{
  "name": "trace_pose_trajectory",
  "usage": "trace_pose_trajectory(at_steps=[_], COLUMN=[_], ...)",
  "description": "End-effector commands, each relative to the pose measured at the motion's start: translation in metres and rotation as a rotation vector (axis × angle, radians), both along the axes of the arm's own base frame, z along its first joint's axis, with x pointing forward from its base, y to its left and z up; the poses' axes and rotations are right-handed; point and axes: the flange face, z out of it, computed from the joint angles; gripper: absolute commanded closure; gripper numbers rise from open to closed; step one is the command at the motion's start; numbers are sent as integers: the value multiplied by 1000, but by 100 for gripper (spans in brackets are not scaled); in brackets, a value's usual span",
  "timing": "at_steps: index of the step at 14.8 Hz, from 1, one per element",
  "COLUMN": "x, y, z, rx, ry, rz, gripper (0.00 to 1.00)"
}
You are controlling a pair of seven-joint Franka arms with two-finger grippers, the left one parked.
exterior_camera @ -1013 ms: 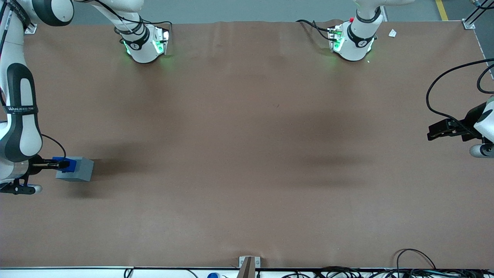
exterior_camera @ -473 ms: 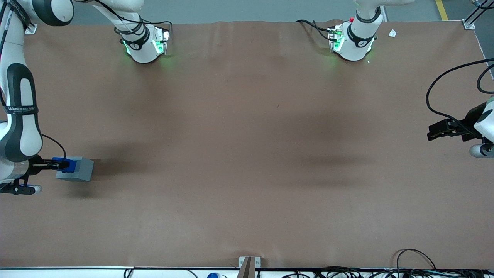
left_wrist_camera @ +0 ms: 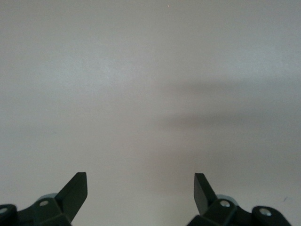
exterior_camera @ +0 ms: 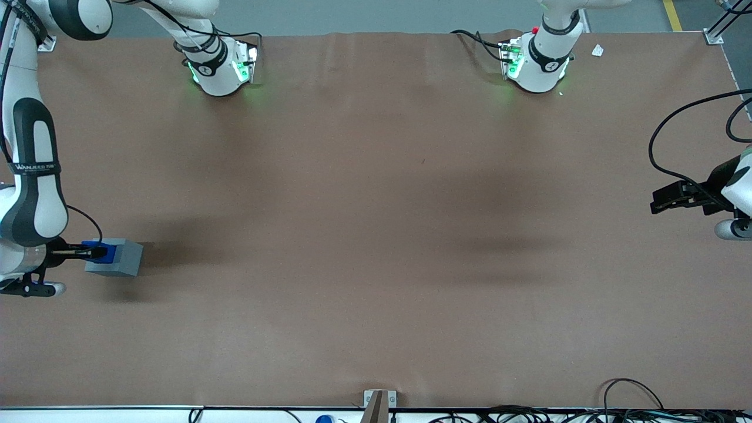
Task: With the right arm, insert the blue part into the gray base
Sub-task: 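Lower the blue block into the gray base's square opening, then open the right gripper and release the blue block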
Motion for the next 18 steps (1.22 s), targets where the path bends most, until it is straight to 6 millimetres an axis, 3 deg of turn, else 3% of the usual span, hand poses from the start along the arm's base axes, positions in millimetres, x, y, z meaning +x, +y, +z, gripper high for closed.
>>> trace_pose_trajectory(at_steps=[1, 2, 7, 9, 12, 15, 18], x=[-1, -1, 1, 4, 4, 0, -8], y=[-1, -1, 6, 23, 30, 44, 80], z=[-3, -4, 2, 10, 45, 105, 174], rx=[16, 16, 15, 18, 19, 15, 2], ry=[-7, -5, -5, 10, 20, -5, -62], rz=[4, 4, 11, 33, 33, 47, 94], gripper=[15, 0, 0, 0, 0, 0, 0])
